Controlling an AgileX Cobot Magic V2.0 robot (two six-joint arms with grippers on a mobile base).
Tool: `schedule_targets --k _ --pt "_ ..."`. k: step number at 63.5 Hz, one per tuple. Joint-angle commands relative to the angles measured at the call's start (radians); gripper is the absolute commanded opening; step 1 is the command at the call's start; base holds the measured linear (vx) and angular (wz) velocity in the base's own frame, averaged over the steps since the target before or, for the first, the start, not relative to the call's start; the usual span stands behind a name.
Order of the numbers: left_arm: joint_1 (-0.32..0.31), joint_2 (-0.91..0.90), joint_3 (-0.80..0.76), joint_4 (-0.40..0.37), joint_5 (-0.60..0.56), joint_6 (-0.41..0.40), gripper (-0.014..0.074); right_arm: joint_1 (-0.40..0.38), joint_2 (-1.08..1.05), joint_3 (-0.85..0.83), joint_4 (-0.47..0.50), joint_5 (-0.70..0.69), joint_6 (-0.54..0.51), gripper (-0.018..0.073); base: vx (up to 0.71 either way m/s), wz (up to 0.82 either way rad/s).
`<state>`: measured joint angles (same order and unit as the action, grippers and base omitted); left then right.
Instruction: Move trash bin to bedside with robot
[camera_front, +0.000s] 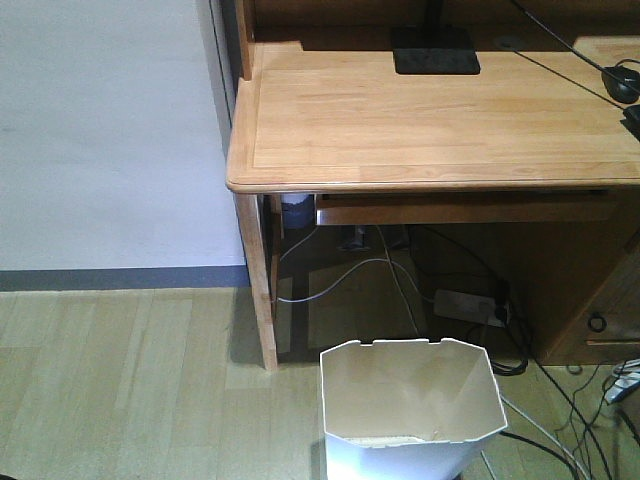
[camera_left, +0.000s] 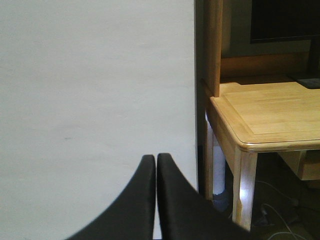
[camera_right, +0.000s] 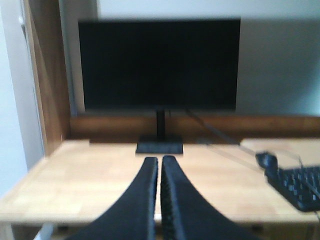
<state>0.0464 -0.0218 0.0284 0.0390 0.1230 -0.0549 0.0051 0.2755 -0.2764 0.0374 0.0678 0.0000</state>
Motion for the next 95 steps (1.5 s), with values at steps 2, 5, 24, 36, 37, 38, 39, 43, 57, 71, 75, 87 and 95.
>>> schedule_targets --k 2,5,24,36,37,38,39,43,57,71,75,87,95 --pt "0.000 -0.005 -0.021 -0.005 -0.072 -0.004 -0.0006 0.000 0.094 -0.090 0.004 0.010 -0.008 -0.0009 0.00 0.00" --pt "0.000 -0.005 -0.021 -0.005 -0.072 -0.004 -0.0006 0.000 0.117 -0.096 0.004 0.019 -0.008 -0.0009 0.00 0.00" --pt "0.000 -0.005 -0.021 -0.005 -0.072 -0.004 -0.0006 0.000 0.199 -0.093 0.004 0.033 0.000 -0.0008 0.00 0.00" --pt "0.000 -0.005 -0.021 -0.005 -0.072 -0.004 -0.0006 0.000 0.212 -0.093 0.004 0.004 0.000 0.0036 0.00 0.00" --pt "0.000 -0.005 -0.021 -0.005 -0.072 -0.004 -0.0006 0.000 0.212 -0.093 0.004 0.003 0.000 0.0041 0.00 0.00" --pt "0.000 -0.005 -0.021 -0.005 -0.072 -0.004 -0.0006 0.000 0.212 -0.093 0.004 0.002 0.000 0.0053 0.00 0.00" --pt "0.000 -0.005 -0.021 -0.005 -0.072 -0.004 -0.0006 0.000 0.212 -0.093 0.004 0.001 0.000 0.0063 0.00 0.00" --pt "0.000 -0.005 -0.021 -0.005 -0.072 -0.004 -0.0006 0.000 0.212 -0.093 0.004 0.000 0.000 0.0114 0.00 0.00" --pt "0.000 -0.005 -0.021 -0.005 -0.072 -0.004 -0.0006 0.000 0.212 -0.093 -0.007 -0.004 -0.006 0.0362 0.00 0.00" --pt "0.000 -0.005 -0.021 -0.005 -0.072 -0.004 -0.0006 0.000 0.212 -0.093 -0.007 -0.007 -0.009 0.0509 0.00 0.00" --pt "0.000 -0.005 -0.021 -0.005 -0.072 -0.004 -0.0006 0.000 0.212 -0.093 -0.005 -0.015 -0.008 0.0509 0.00 0.00" --pt "0.000 -0.005 -0.021 -0.005 -0.072 -0.004 -0.0006 0.001 0.225 -0.104 0.056 -0.018 0.009 0.0508 0.00 0.00" --pt "0.000 -0.005 -0.021 -0.005 -0.072 -0.004 -0.0006 0.001 0.318 -0.173 0.053 0.109 -0.043 0.0508 0.00 0.00"
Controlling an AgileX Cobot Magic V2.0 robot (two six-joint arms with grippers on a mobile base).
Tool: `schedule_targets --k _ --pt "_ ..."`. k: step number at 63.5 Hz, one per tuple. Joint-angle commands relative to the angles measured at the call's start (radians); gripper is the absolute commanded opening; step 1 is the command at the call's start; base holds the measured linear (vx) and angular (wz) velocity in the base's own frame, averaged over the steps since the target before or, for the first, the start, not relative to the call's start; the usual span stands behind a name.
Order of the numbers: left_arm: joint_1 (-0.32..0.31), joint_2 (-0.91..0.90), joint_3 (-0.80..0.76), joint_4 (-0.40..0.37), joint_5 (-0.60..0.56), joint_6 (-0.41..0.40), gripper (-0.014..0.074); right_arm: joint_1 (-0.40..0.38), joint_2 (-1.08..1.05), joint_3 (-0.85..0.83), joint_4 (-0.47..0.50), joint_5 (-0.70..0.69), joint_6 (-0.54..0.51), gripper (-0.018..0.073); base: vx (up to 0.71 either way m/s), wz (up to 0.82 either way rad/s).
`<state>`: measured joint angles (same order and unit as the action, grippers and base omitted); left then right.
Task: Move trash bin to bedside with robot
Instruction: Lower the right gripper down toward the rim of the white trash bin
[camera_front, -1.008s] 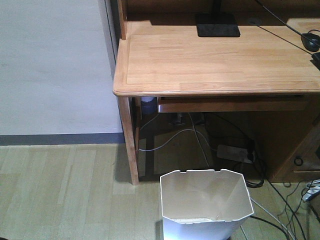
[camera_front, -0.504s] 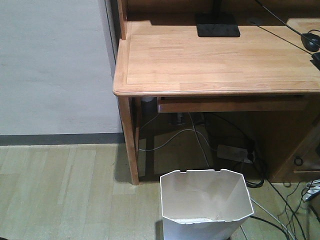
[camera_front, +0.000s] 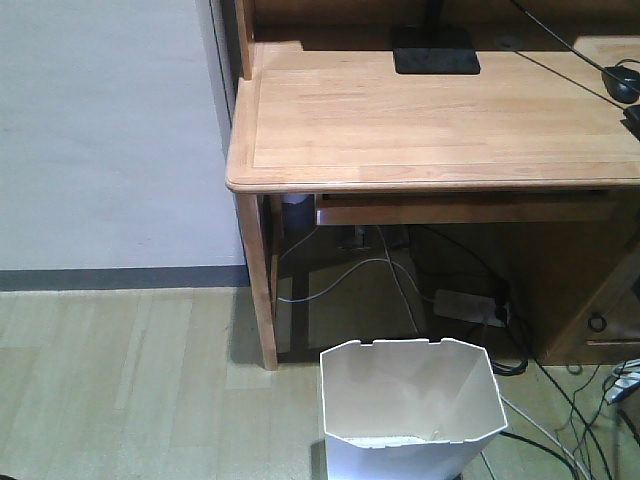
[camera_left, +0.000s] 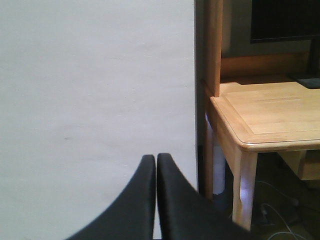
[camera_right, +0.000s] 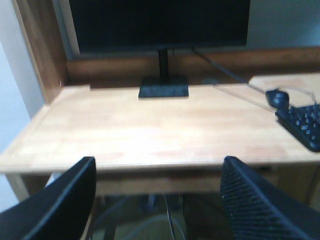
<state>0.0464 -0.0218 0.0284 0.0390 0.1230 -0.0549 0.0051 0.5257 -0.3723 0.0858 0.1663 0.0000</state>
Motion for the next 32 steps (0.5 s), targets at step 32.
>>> schedule_targets --k 32 --pt "0.000 -0.005 -0.021 -0.005 -0.072 -0.004 -0.0006 -0.001 0.585 -0.320 0.008 0.298 -0.091 0.0508 0.00 0.00"
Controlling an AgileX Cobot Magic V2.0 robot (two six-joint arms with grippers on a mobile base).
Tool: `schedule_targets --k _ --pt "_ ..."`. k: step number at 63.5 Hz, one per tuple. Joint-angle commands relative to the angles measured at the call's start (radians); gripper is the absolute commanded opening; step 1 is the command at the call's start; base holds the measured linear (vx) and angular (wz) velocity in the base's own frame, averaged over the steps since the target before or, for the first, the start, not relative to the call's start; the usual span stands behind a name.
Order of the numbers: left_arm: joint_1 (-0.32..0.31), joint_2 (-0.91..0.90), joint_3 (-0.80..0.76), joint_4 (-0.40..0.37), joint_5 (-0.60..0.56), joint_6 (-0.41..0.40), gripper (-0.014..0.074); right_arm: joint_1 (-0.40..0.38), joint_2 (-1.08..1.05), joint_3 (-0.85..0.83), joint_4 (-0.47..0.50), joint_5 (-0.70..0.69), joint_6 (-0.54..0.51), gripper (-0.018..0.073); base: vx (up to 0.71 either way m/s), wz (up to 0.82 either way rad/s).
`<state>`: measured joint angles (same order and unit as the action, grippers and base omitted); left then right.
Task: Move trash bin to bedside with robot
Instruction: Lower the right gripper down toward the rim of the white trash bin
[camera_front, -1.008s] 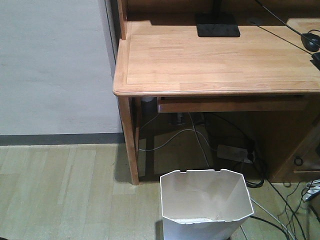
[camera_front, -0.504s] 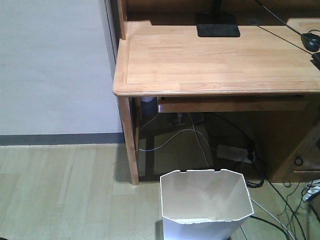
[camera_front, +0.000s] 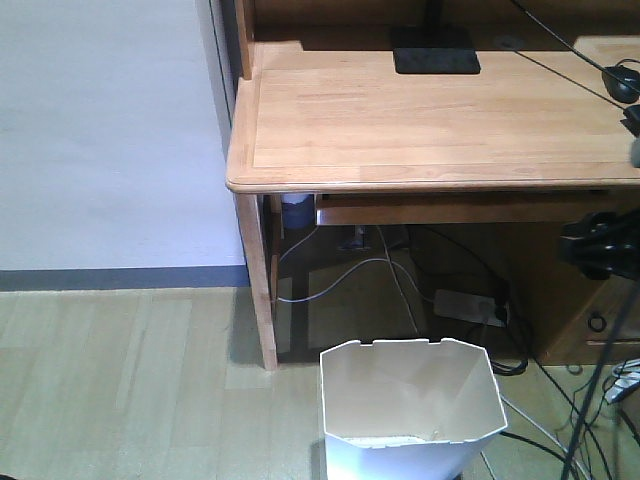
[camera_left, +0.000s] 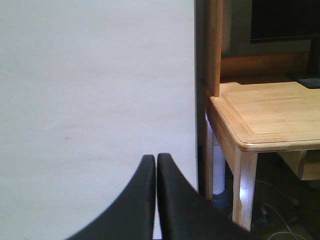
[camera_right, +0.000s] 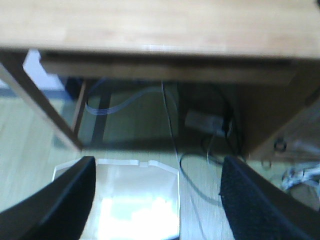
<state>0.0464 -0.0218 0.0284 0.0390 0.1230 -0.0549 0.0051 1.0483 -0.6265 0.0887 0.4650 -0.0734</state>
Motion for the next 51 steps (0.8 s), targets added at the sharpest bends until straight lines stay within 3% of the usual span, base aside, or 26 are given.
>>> schedule_targets --k 1,32,51 --pt "0.000 -0.005 -0.021 -0.005 -0.072 -0.004 -0.0006 -0.001 0.077 -0.072 0.005 0.006 -0.017 0.0508 0.00 0.00" --pt "0.000 -0.005 -0.021 -0.005 -0.072 -0.004 -0.0006 -0.001 0.582 -0.201 0.023 0.037 -0.137 0.0508 0.00 0.00" --pt "0.000 -0.005 -0.021 -0.005 -0.072 -0.004 -0.0006 -0.001 0.911 -0.308 0.019 -0.012 -0.155 0.0508 0.00 0.00"
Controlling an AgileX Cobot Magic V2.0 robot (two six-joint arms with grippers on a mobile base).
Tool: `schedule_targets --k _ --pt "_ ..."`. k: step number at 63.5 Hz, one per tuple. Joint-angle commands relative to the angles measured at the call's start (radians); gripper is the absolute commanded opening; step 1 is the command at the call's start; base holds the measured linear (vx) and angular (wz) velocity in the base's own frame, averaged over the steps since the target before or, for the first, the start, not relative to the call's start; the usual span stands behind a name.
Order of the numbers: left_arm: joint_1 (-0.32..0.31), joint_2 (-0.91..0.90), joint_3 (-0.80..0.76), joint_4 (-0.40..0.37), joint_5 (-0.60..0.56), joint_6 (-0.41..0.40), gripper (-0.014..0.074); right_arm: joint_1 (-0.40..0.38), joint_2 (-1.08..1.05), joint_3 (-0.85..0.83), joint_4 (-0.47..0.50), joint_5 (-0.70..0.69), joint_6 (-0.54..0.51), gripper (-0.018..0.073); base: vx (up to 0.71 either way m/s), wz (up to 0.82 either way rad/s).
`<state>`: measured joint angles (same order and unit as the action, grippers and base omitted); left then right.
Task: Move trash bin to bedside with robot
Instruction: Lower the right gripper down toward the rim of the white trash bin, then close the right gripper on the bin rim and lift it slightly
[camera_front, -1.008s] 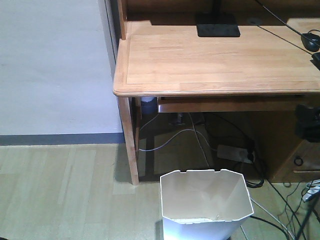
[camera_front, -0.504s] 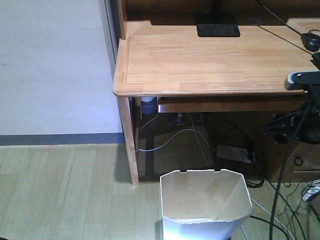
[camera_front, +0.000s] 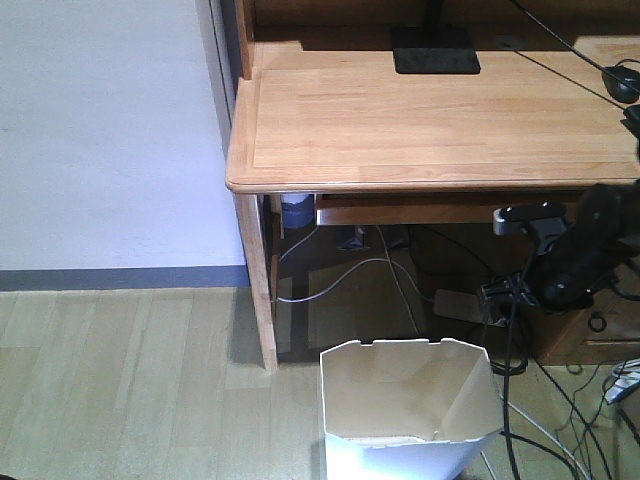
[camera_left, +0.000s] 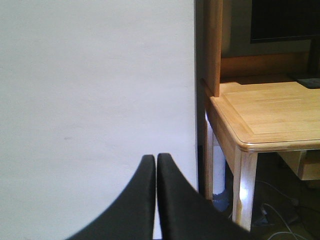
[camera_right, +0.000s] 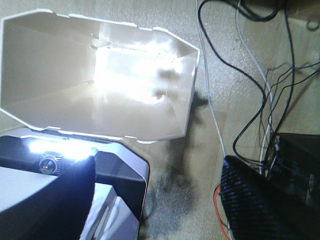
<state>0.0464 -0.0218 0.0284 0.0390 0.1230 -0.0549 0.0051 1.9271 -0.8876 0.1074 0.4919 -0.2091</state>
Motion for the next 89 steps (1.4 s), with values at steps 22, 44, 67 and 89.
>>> schedule_targets --k 22,44,67,89 --pt "0.000 -0.005 -0.021 -0.005 -0.072 -0.004 -0.0006 -0.001 0.368 -0.186 -0.050 -0.066 -0.055 0.0508 0.00 0.00" --pt "0.000 -0.005 -0.021 -0.005 -0.072 -0.004 -0.0006 -0.038 0.601 -0.313 -0.061 -0.082 -0.066 0.0508 0.00 0.00" --pt "0.000 -0.005 -0.021 -0.005 -0.072 -0.004 -0.0006 -0.092 0.772 -0.443 -0.078 -0.101 -0.114 0.0508 0.00 0.00" --pt "0.000 -0.005 -0.021 -0.005 -0.072 -0.004 -0.0006 -0.120 0.953 -0.663 -0.062 -0.072 -0.114 0.0508 0.00 0.00"
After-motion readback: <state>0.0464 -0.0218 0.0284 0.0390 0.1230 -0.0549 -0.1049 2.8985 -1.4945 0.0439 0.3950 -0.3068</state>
